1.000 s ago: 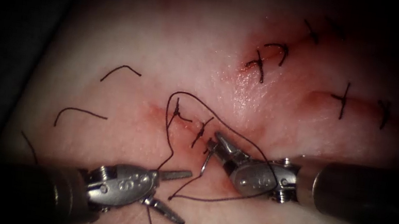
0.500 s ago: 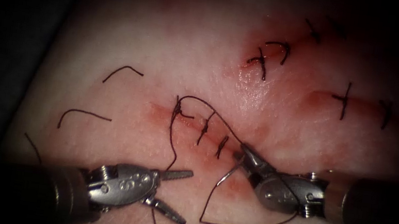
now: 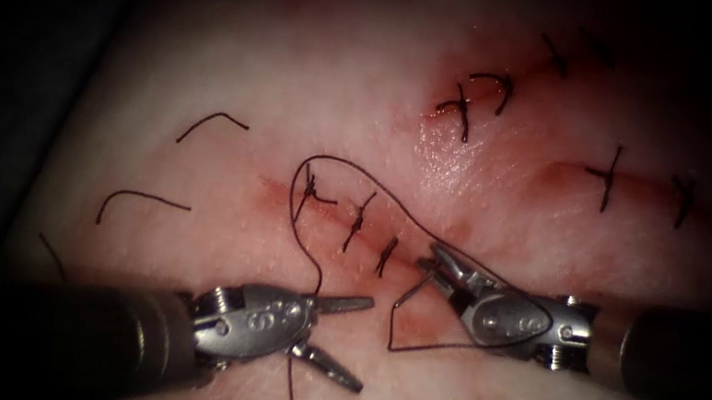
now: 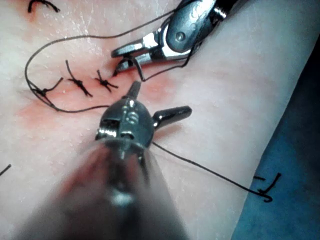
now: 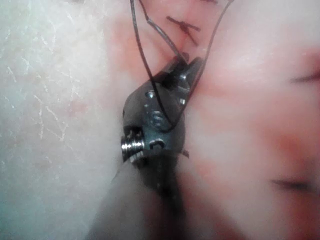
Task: Wound Closure
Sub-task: Throw the needle through the top of the cut.
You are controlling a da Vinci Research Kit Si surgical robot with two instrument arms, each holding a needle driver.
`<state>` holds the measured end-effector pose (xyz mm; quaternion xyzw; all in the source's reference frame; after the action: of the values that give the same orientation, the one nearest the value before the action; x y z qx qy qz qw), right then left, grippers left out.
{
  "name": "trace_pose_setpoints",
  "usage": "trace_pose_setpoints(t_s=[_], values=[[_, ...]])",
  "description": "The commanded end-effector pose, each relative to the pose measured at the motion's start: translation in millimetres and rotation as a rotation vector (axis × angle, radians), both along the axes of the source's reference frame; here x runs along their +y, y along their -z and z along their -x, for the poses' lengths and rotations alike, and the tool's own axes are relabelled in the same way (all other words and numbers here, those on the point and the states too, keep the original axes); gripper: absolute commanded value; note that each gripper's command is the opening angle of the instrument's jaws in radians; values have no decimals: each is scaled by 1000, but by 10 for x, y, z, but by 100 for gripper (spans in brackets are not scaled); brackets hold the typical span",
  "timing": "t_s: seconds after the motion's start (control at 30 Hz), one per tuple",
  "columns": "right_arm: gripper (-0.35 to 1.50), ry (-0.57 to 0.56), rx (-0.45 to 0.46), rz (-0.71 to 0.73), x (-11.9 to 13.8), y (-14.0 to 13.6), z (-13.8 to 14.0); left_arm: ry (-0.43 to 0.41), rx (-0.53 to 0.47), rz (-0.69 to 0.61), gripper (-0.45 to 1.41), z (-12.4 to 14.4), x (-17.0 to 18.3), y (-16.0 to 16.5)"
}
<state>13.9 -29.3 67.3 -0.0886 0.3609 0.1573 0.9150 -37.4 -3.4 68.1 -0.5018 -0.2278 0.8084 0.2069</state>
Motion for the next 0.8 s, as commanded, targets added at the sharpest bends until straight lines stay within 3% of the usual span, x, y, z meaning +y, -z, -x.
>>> trace_pose_setpoints(t_s=[0.03, 0.3, 0.5, 0.8], values=[[-35, 17, -5, -21, -9, -13, -10, -3, -3, 0, 51, 3, -3, -10], [-35, 57, 33, -62, -10, -13, -23, -6, -4, -1, 47, -5, 3, -20], [-35, 4, 107, -95, -14, -20, -32, -11, 6, -2, 47, -3, 4, -35], [-35, -13, 76, -111, -17, -30, -19, -21, 19, -15, 47, -5, 1, -34]])
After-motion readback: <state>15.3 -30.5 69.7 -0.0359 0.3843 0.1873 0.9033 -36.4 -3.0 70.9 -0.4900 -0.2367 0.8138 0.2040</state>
